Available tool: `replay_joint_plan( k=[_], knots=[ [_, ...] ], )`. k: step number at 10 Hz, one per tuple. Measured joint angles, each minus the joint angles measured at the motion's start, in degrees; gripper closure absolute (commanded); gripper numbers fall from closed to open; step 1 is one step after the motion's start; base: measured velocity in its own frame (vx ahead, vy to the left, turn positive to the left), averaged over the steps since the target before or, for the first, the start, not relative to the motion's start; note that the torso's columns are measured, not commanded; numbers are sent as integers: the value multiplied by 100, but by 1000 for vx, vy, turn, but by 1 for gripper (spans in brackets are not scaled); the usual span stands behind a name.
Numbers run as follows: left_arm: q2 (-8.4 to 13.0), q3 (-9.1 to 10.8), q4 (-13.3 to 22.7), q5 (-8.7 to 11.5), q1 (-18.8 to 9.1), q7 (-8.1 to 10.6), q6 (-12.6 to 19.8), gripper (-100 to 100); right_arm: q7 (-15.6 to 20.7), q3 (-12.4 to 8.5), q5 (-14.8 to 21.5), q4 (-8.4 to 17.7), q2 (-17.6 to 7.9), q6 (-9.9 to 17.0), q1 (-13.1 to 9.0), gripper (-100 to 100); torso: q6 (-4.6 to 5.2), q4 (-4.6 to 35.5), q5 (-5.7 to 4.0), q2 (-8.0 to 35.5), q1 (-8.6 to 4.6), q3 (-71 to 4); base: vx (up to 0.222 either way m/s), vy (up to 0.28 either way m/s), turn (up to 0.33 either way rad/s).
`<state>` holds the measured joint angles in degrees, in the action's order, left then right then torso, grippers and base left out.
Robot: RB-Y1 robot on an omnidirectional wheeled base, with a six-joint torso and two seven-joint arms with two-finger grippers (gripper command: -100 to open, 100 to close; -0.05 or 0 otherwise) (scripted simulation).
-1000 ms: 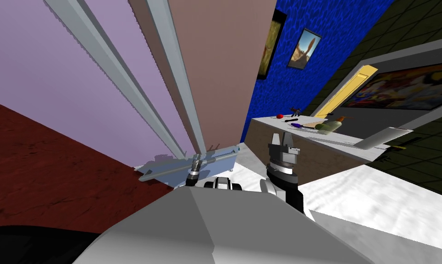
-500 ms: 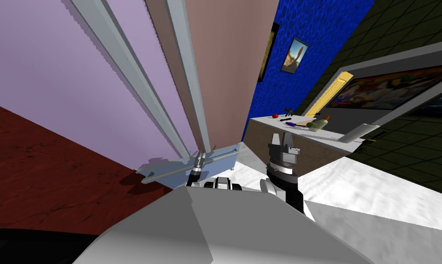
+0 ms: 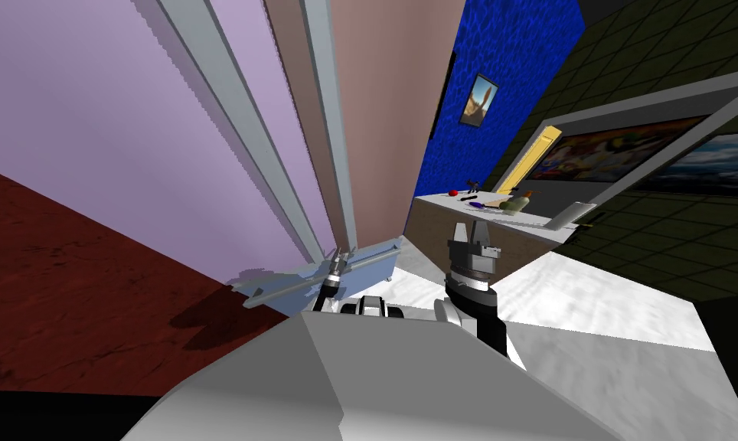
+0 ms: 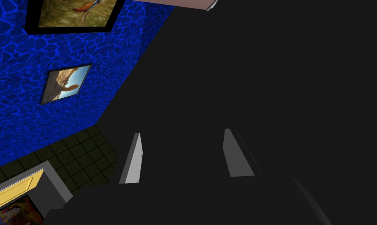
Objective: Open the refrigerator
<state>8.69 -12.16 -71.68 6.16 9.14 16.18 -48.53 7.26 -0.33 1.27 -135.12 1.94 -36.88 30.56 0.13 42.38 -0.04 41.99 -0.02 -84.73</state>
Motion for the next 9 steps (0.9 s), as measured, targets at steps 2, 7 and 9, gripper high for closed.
replay_joint_plan(
  k=[2, 7, 9],
  knots=[
    [-199, -97, -84, 82, -55, 162, 142, -100, 0, 0, 0, 0, 0, 0, 1, 0, -4, -7, -2, 8, -17, 4, -15, 68, -42],
    [-951, -200, -100, 169, -209, 322, 296, -100, 0, 1, 0, 0, 1, 0, 1, 0, -14, -9, 4, 33, 3, 18, -8, 21, -26],
    [-1077, -219, -157, 175, -184, 342, 325, -100, 0, 1, 0, 0, 1, 0, 1, 0, -14, -10, 3, 29, 1, 16, -2, -27, 1]
  ],
)
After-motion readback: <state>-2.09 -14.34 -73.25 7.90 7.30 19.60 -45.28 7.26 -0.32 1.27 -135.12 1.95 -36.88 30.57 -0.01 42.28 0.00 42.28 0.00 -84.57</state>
